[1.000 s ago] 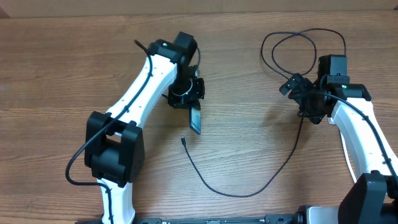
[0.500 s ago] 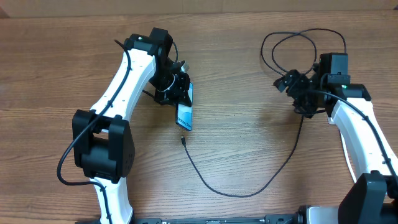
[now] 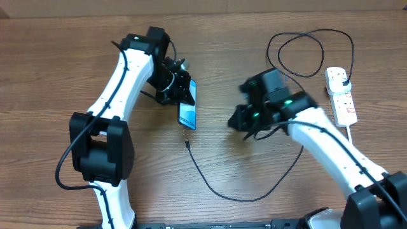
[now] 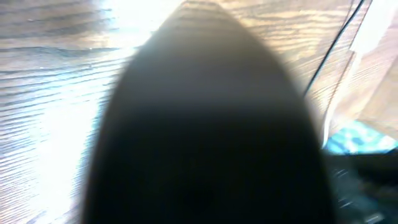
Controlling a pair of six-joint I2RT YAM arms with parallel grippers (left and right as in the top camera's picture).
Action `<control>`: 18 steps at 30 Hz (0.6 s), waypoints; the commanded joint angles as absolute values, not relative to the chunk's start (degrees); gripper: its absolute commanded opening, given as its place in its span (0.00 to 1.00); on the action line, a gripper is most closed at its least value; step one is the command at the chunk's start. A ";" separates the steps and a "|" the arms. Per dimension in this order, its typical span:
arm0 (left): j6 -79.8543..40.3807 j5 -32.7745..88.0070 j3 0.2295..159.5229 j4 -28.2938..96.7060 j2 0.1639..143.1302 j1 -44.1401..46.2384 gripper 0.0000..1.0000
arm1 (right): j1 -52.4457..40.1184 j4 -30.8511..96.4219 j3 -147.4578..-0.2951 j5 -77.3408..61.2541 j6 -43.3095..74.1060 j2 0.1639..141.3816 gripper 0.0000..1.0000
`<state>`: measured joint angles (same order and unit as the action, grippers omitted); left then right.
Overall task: Plug charger to phone and switch on socket
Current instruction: 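Move the right gripper down over the cable's USB-C plug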
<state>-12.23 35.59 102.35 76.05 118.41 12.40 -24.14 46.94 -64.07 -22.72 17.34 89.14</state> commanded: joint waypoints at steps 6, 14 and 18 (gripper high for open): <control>-12.47 39.07 102.85 77.38 116.14 5.28 0.04 | -34.50 45.67 -63.68 -12.05 19.92 91.77 0.38; -12.49 39.07 102.85 77.76 116.14 0.36 0.04 | -41.71 43.92 -64.16 -12.01 19.38 100.71 0.49; -12.47 39.03 102.85 77.82 116.14 -0.67 0.04 | -43.62 47.97 -68.45 -12.16 16.23 102.94 0.49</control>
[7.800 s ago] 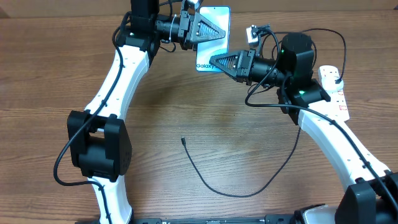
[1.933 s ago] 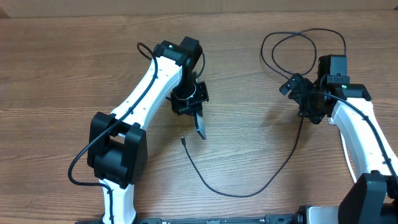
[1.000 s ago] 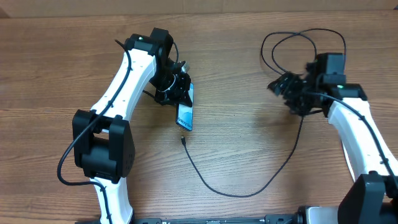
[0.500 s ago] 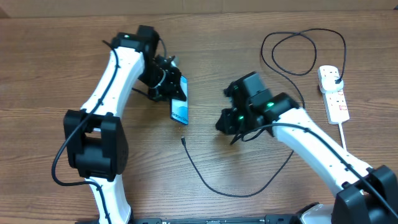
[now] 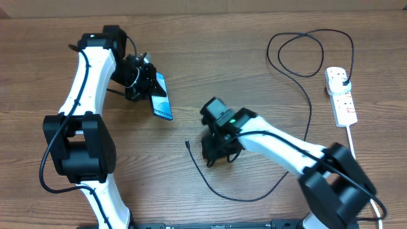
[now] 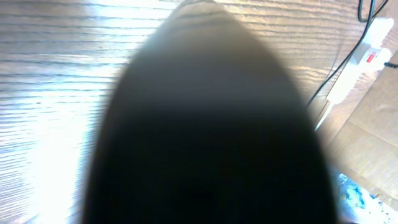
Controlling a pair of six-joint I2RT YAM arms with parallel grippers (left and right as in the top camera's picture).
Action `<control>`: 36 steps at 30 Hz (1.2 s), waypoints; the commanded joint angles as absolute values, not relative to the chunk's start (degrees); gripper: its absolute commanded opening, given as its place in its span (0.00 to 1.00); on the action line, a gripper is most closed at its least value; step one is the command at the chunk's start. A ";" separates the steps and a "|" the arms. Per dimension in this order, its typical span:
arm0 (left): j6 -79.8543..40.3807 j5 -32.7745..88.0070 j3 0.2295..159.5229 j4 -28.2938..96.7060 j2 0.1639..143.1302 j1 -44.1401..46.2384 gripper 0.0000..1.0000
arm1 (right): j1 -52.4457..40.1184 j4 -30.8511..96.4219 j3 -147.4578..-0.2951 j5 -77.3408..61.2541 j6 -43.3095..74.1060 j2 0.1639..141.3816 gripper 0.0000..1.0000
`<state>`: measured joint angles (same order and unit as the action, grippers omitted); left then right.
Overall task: Plug charger to phone and switch on socket
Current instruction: 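Move the right gripper down over the cable's USB-C plug, then close the right gripper on the USB-C plug and lift it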
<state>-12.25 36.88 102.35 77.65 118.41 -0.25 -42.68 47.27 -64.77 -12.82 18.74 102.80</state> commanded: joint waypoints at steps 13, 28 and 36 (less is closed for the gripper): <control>-17.61 42.81 102.85 76.47 116.14 -5.85 0.04 | -51.37 41.89 -69.19 -5.17 20.18 102.96 0.56; -16.29 47.86 102.85 77.76 116.14 -12.45 0.04 | -52.07 30.09 -69.12 -2.17 20.14 109.54 0.36; -16.29 47.88 102.85 77.67 116.14 -12.36 0.04 | -52.07 29.76 -69.12 -0.80 21.50 110.17 0.17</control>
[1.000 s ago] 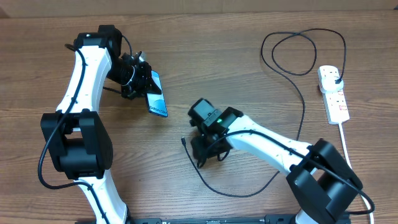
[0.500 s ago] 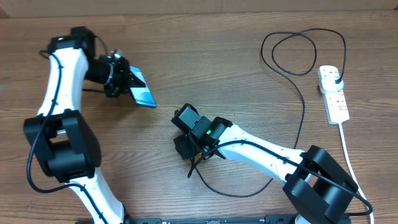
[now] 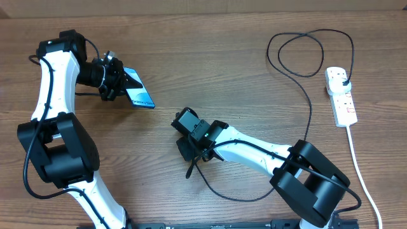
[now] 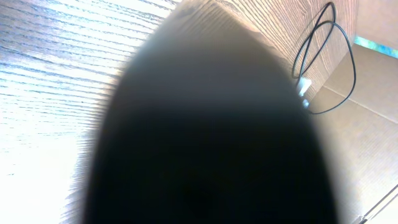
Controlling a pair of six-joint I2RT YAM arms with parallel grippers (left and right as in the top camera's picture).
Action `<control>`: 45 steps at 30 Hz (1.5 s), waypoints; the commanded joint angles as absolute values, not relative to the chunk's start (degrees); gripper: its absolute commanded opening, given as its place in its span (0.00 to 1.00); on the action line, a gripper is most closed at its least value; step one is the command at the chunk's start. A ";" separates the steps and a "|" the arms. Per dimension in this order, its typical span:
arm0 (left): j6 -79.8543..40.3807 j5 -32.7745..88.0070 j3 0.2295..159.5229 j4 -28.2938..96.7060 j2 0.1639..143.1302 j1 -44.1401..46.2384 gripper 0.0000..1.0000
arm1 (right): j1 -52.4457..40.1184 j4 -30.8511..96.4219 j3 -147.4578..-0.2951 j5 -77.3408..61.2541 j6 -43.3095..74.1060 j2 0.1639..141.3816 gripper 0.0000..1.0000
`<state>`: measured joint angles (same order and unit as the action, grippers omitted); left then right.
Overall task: Plug charger to phone and switch on socket
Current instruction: 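Close the right gripper on the USB-C plug and lift it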
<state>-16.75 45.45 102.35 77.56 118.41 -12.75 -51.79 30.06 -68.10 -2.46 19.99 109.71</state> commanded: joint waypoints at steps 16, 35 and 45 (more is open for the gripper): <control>-16.29 47.88 102.85 77.30 116.14 -12.36 0.04 | -51.96 28.64 -69.12 0.56 22.72 112.27 0.26; -15.20 47.37 102.85 77.28 116.14 -12.36 0.04 | -37.87 50.09 -80.68 12.49 22.50 112.38 0.04; -15.22 47.42 102.85 76.44 116.14 -12.36 0.04 | -32.99 52.86 -75.77 10.28 22.52 112.64 0.04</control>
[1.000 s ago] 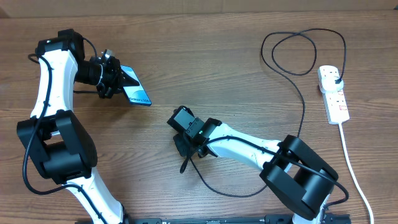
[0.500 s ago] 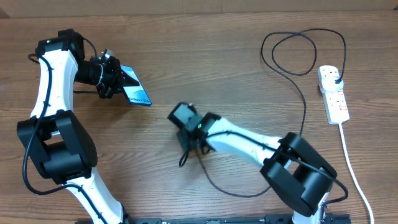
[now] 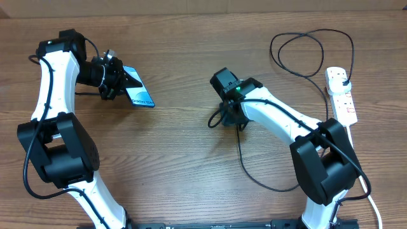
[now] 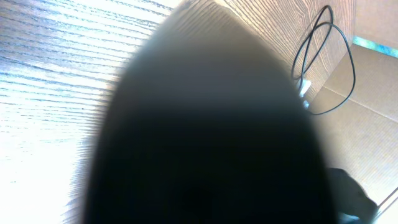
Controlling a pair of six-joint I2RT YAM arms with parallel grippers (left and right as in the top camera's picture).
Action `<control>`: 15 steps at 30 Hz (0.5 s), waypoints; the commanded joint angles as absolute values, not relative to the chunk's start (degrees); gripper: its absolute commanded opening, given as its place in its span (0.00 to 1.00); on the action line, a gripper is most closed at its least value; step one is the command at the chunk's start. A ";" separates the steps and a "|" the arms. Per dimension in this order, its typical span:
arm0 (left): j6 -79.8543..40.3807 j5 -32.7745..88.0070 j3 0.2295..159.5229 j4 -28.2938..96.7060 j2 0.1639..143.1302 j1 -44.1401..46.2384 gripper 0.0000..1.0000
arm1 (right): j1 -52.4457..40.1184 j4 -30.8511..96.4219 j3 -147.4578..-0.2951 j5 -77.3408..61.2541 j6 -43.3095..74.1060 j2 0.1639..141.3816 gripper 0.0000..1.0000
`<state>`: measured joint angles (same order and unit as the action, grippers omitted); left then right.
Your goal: Plug charger to phone and switch on socket
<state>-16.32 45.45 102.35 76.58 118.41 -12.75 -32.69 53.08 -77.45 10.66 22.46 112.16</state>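
Note:
In the overhead view my left gripper (image 3: 123, 81) is at the far left, shut on the upper end of the phone (image 3: 138, 95), whose blue screen faces up and tilts toward the table. In the left wrist view the phone (image 4: 205, 137) is a dark blur filling most of the picture. My right gripper (image 3: 220, 118) is at the table's middle, shut on the free end of the black charger cable (image 3: 240, 156). The cable runs down, curves right and loops up to the white power strip (image 3: 340, 95) at the right edge.
The cable's big loop (image 3: 311, 48) lies at the back right, also seen as the cable loop (image 4: 324, 59) in the left wrist view. A brown cardboard wall (image 4: 373, 93) stands beyond the table's far edge. Bare wood lies between phone and right gripper.
My right gripper has moved up and to the right, from the lower centre to the table's middle, and the cable's free end has moved with it. The left arm and phone have not moved.
My left gripper held the phone near the top centre while the cable end lay below it. Then the phone was further left and my right gripper stood by the cable end. Later the phone was far left with the right gripper on the plug, which now sits mid-table.

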 commanded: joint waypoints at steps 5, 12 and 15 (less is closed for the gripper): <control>-15.20 47.40 102.85 76.47 116.14 -12.36 0.04 | -32.93 53.06 -75.09 10.26 22.52 112.64 0.14; -15.20 47.40 102.85 76.47 116.14 -12.36 0.05 | -32.86 51.27 -72.49 10.26 22.50 112.66 0.20; -15.20 47.40 102.85 76.44 116.14 -12.36 0.05 | -32.86 51.29 -72.42 10.24 22.50 112.66 0.21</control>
